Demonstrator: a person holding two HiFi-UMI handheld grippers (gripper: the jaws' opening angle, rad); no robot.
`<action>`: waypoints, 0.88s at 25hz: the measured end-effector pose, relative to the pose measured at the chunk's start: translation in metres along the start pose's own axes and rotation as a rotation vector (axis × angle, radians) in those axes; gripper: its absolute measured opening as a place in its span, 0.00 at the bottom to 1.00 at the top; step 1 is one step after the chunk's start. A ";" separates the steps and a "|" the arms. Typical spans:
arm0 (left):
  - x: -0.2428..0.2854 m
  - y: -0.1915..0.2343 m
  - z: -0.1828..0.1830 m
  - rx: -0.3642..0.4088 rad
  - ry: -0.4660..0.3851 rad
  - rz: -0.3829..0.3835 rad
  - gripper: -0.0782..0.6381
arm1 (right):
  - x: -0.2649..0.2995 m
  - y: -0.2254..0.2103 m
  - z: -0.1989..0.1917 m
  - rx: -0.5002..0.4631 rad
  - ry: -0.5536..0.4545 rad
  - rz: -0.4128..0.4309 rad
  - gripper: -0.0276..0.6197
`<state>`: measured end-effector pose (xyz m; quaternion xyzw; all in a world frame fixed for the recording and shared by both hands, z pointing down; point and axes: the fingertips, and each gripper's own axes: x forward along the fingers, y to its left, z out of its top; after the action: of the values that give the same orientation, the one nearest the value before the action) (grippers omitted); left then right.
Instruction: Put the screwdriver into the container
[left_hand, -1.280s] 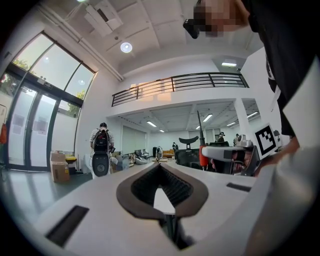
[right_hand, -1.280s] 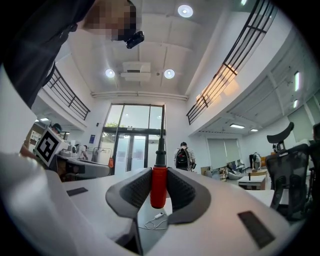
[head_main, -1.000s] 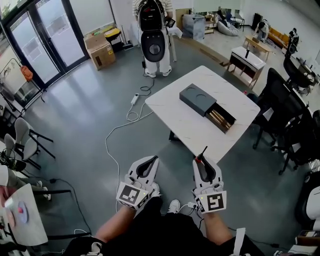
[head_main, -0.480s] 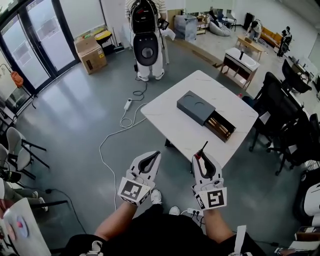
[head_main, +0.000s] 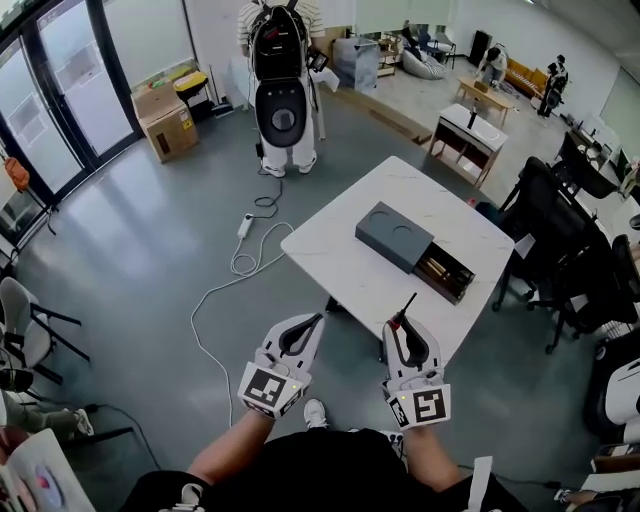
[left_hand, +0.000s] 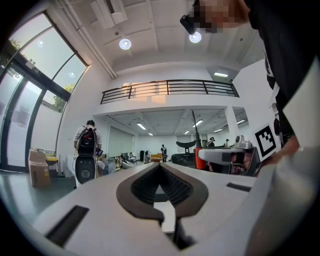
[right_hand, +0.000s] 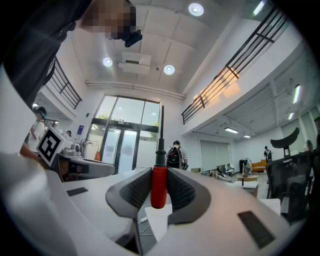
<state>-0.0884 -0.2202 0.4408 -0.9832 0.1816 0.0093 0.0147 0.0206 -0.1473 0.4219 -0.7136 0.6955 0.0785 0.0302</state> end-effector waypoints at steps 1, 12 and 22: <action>0.000 0.003 -0.002 -0.002 0.002 -0.010 0.12 | 0.002 0.002 -0.001 -0.003 0.004 -0.006 0.21; 0.026 0.012 -0.011 -0.033 -0.012 -0.116 0.12 | 0.009 -0.015 -0.007 -0.035 0.051 -0.107 0.21; 0.092 -0.003 -0.018 -0.030 0.001 -0.171 0.12 | 0.014 -0.073 -0.025 -0.058 0.071 -0.151 0.21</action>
<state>-0.0008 -0.2505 0.4571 -0.9953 0.0967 0.0101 0.0009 0.0951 -0.1626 0.4396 -0.7669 0.6378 0.0706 -0.0093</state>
